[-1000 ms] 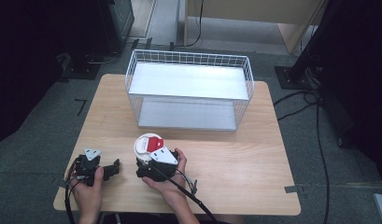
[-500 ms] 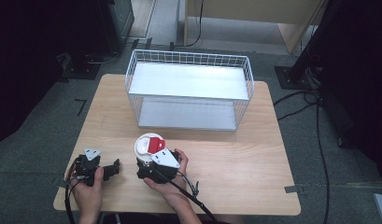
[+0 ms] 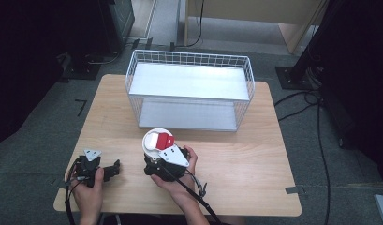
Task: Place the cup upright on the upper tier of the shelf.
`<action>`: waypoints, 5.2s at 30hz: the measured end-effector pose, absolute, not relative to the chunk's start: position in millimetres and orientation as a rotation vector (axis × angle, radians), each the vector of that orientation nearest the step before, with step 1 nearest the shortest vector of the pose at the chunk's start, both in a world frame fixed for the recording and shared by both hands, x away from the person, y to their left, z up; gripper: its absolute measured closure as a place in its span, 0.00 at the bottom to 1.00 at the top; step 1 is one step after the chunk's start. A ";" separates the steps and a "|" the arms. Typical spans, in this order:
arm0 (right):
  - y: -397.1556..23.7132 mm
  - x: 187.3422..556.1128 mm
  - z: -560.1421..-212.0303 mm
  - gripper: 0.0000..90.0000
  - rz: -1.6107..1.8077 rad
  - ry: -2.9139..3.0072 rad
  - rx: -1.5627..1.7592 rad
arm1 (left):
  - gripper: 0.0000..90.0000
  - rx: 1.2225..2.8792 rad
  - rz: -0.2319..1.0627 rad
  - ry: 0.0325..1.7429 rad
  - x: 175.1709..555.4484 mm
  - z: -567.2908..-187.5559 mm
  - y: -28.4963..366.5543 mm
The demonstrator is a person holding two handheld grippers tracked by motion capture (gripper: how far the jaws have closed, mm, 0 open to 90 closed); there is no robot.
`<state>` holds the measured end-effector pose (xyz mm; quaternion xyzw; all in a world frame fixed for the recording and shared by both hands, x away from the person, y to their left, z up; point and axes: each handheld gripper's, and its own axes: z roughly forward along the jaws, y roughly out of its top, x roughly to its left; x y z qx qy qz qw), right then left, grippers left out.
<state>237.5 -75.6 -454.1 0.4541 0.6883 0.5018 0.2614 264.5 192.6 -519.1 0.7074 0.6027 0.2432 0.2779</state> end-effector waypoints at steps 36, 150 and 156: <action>-143.0 257.4 -387.7 0.12 1.335 1.621 1.265 | 0.00 1.900 0.651 1.618 264.5 -519.0 192.6; -199.3 403.9 -330.5 0.00 1.302 1.547 1.265 | 0.00 1.900 0.651 1.617 264.5 -519.0 192.6; -206.3 390.1 -338.8 0.00 1.301 1.553 1.254 | 0.00 1.903 0.652 1.616 264.5 -518.9 192.8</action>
